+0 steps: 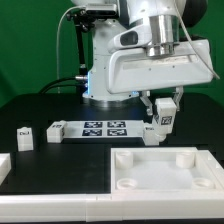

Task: Assemble one leg

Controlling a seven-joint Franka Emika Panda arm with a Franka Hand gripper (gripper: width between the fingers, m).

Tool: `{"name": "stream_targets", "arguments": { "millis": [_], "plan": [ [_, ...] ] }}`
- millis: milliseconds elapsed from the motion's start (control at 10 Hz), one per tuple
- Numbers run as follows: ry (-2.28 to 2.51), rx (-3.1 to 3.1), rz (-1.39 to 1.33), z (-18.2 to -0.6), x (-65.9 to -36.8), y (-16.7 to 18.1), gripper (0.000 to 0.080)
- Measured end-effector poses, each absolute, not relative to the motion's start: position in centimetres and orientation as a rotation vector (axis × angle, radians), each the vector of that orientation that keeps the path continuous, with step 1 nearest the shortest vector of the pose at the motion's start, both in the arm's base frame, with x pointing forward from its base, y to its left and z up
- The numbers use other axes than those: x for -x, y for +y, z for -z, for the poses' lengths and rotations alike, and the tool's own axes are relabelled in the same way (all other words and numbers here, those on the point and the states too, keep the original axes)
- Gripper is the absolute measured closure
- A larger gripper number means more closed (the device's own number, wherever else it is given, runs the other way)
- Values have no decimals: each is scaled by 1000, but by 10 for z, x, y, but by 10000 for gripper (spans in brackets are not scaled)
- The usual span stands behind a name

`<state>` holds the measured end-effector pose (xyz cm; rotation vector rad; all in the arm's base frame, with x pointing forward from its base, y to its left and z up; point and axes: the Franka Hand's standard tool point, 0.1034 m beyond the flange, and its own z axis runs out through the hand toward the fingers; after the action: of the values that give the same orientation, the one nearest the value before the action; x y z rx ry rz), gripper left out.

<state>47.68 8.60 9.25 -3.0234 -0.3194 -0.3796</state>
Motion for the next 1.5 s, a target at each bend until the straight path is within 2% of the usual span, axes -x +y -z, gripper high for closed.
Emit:
{"name": "stream_targets", "arguments": {
  "millis": [400,600,800,1000,1100,1500],
  "plan": [
    [-360,2985,397,-121,-532,116,508],
    [-379,2969,435,-125,-555,123,508],
    [-370,2966,500,-122,-554,120,508],
    [-367,2931,794,-125,-562,110,508],
    [-356,2924,847,-116,-556,107,508],
    [-360,2914,812,-121,-582,117,508]
  ]
}}
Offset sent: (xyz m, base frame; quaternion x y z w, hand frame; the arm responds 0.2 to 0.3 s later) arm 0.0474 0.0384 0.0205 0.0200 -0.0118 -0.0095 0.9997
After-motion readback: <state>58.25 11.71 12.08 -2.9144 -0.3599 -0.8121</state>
